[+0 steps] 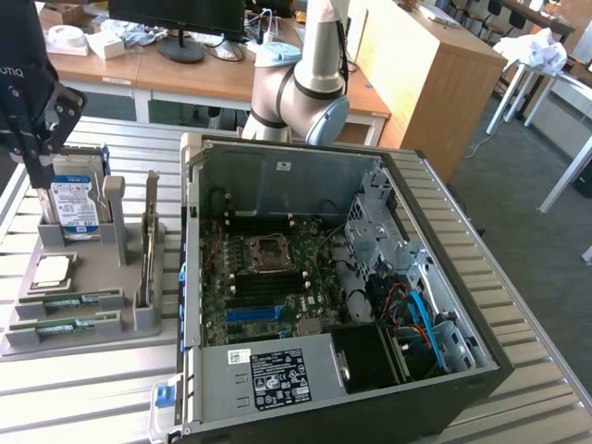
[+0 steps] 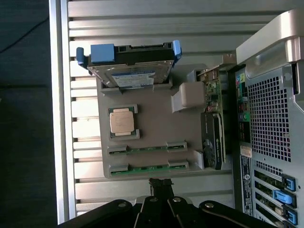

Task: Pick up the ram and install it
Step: 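Reach for the ram, then pick up the ram and move it above insertion slot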

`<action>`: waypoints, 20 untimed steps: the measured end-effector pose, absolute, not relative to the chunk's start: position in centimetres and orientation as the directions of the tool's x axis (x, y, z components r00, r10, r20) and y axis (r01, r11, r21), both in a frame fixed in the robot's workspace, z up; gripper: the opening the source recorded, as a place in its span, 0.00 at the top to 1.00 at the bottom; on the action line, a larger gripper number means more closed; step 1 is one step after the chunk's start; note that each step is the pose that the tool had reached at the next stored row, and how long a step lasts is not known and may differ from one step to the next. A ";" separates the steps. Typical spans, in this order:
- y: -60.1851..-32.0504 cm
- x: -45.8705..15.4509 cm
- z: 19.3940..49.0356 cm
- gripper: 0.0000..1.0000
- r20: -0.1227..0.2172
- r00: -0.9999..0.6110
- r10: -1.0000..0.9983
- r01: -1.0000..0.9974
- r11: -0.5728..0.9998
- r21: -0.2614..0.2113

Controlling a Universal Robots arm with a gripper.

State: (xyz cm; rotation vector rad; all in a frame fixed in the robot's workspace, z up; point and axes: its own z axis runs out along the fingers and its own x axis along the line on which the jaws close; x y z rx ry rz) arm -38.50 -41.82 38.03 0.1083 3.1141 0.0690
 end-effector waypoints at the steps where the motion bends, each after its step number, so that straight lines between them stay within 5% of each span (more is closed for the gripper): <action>1: -41.9 -38.5 38.0 0.90 -0.023 -0.997 0.070 0.069 0.997 0.045; 20: -42.7 -38.5 38.0 0.90 -0.023 -0.997 0.070 0.069 0.997 0.045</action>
